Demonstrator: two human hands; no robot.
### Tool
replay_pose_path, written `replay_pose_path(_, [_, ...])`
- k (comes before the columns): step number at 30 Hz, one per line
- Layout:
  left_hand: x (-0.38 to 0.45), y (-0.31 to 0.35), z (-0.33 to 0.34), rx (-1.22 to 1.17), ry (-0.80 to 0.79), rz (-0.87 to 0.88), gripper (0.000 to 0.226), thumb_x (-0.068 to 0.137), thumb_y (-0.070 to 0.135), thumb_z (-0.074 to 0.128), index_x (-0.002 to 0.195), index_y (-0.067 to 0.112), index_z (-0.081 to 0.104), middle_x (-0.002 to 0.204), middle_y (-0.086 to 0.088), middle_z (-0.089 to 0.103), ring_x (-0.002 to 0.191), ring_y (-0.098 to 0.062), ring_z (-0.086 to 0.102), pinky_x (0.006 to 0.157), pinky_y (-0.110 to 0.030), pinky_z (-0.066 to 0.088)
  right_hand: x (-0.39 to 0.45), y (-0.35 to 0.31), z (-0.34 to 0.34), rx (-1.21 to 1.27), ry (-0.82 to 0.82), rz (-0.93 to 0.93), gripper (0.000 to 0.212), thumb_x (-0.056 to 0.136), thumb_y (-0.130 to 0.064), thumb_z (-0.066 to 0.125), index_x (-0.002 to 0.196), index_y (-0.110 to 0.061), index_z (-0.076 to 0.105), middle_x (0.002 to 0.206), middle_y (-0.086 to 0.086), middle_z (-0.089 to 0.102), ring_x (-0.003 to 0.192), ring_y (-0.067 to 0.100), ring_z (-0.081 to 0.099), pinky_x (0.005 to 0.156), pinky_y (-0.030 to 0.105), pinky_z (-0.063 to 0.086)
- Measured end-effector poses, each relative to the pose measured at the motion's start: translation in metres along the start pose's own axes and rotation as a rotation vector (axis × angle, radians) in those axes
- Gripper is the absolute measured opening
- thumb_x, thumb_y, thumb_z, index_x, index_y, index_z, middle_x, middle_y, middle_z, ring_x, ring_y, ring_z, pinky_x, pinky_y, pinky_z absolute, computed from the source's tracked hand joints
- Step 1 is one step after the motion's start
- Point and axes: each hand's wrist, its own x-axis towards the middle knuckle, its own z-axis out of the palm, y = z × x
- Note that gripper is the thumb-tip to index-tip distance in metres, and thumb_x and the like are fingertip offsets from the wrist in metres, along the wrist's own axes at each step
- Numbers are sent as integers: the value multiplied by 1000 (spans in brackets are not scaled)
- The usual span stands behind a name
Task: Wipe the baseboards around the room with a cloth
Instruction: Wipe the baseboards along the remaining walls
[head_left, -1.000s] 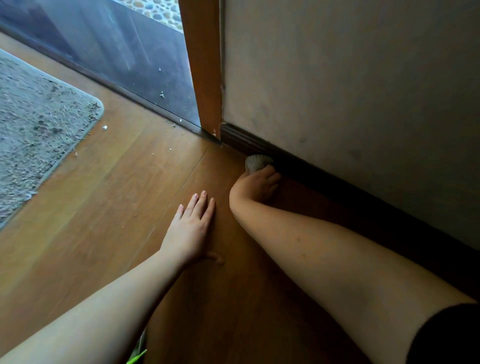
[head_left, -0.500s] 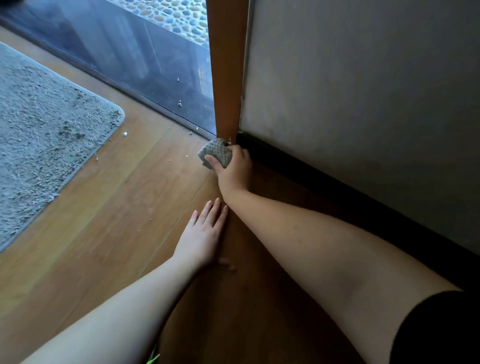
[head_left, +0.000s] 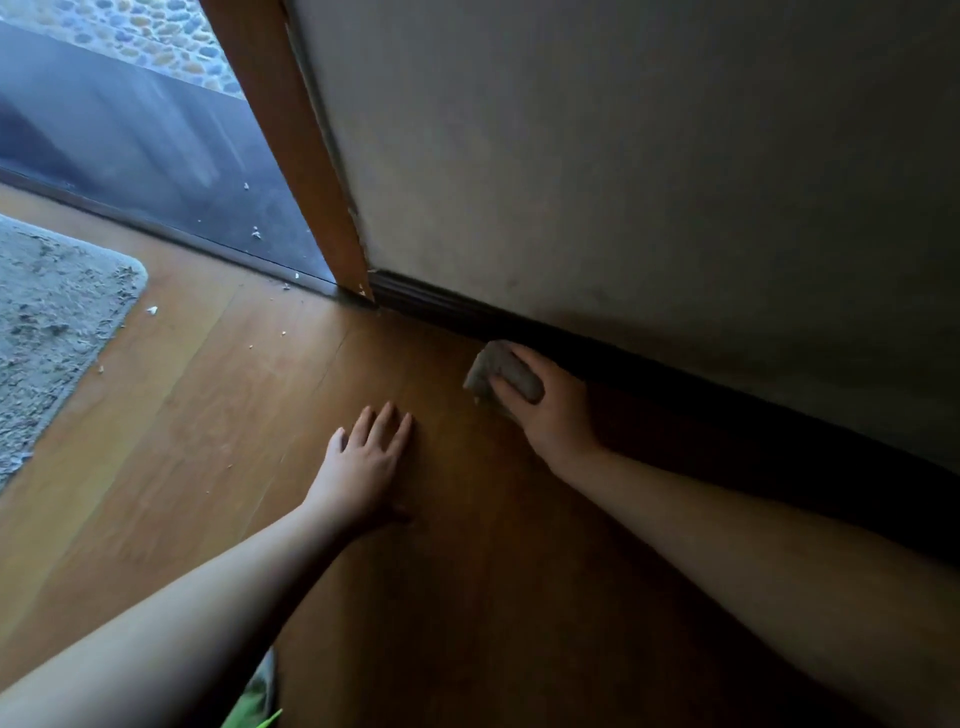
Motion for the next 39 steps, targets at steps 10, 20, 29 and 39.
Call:
replay_pose_path(10, [46, 105, -10, 1, 60, 257, 123, 67, 93, 31, 157, 23, -16, 165, -11, -16, 151, -36, -14, 120, -56, 11, -64, 75, -123, 61, 422, 220, 43, 89, -32, 71, 131, -26, 61, 129, -7, 60, 116, 1, 55, 97, 11, 41])
replay_pose_path(20, [61, 118, -1, 109, 106, 247, 137, 53, 97, 45, 159, 20, 6, 165, -19, 6, 150, -42, 6, 111, -64, 27, -133, 148, -215, -102, 896, 460, 45, 89, -27, 72, 132, -21, 60, 128, 1, 59, 116, 15, 57, 100, 27, 44])
replay_pose_path(29, [43, 149, -6, 162, 51, 435, 119, 70, 86, 53, 157, 34, -11, 166, -3, -13, 153, -29, -8, 116, -61, 21, -144, 163, -259, -153, 1080, 672, 46, 91, -22, 66, 135, -15, 56, 133, 10, 59, 120, 24, 56, 97, 26, 42])
replay_pose_path(39, [43, 156, -2, 149, 19, 438, 126, 68, 80, 64, 152, 39, -22, 164, -2, -23, 151, -31, -16, 116, -68, 13, -112, 161, -261, -286, 1054, 689, 38, 89, -14, 66, 127, -11, 60, 130, 17, 53, 115, 32, 55, 95, 33, 42])
